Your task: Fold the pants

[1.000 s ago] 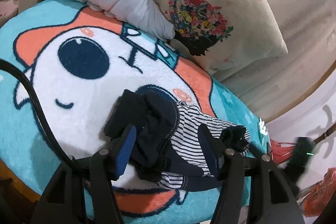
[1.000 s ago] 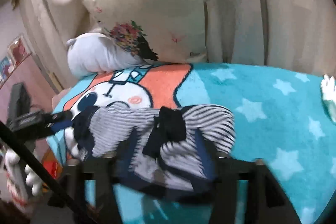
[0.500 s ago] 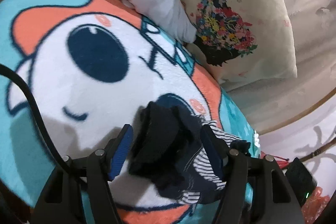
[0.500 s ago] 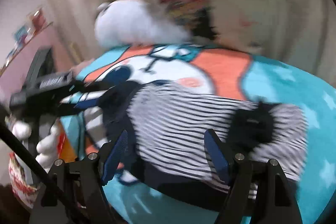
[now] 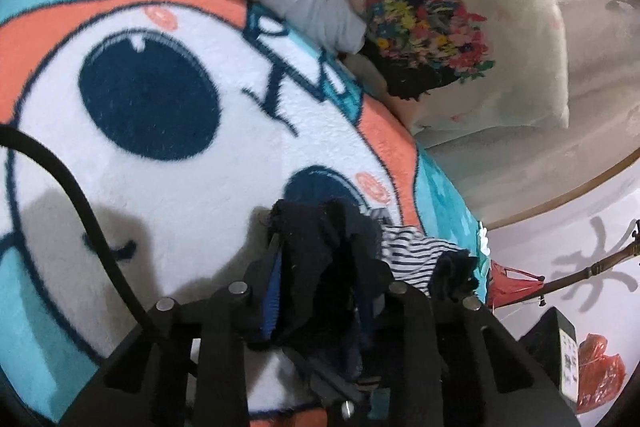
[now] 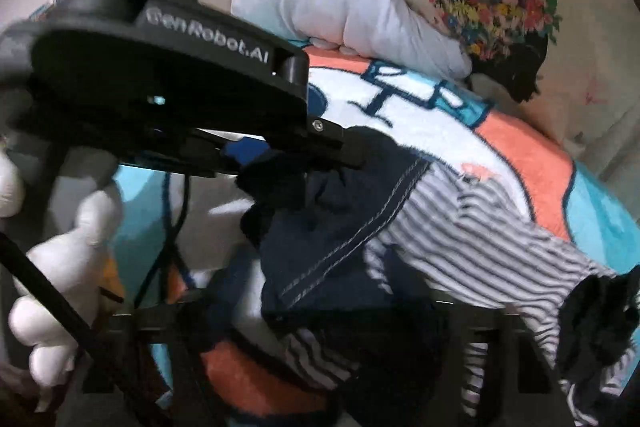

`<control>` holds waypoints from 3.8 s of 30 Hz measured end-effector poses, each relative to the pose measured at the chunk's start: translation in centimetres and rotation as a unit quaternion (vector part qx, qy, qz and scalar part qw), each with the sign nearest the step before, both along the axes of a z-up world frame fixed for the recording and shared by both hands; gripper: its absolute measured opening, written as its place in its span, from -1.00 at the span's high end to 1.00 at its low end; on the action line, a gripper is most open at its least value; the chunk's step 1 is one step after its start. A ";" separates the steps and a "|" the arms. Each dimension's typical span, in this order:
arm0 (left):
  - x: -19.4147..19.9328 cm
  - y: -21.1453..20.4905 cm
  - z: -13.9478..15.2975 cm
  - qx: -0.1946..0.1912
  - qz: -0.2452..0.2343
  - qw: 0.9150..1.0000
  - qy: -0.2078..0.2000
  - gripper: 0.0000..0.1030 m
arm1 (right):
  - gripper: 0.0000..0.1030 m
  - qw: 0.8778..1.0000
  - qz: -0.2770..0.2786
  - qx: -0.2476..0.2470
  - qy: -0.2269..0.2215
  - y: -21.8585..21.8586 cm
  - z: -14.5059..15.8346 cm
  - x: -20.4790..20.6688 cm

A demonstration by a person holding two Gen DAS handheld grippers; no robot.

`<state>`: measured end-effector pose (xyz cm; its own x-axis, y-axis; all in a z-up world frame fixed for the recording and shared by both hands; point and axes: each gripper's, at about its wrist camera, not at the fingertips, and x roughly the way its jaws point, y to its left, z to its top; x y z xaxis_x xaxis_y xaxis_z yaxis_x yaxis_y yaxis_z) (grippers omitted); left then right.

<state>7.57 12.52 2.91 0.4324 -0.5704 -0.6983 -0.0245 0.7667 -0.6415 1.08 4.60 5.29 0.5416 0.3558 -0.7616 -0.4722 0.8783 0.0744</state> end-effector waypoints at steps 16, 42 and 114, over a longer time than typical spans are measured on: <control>-0.6 -15.8 7.3 0.021 -0.139 0.986 -0.085 0.43 | 0.60 0.967 -0.144 0.205 -0.044 -14.7 5.9 -5.5; -5.1 -17.8 -0.2 0.071 -0.126 0.989 -0.025 0.02 | 0.05 0.945 -0.170 0.280 -0.005 -23.6 8.3 -1.3; -9.1 -15.7 4.1 0.290 -0.037 0.947 -0.135 -0.28 | -0.62 0.900 -0.343 0.267 -0.027 -28.8 1.9 -9.5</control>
<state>-1.56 -3.15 7.02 0.6139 -0.1614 -0.7727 0.1486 0.9850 -0.0877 -8.40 -24.23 7.24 0.8045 0.2310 -0.5471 0.1528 0.8097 0.5665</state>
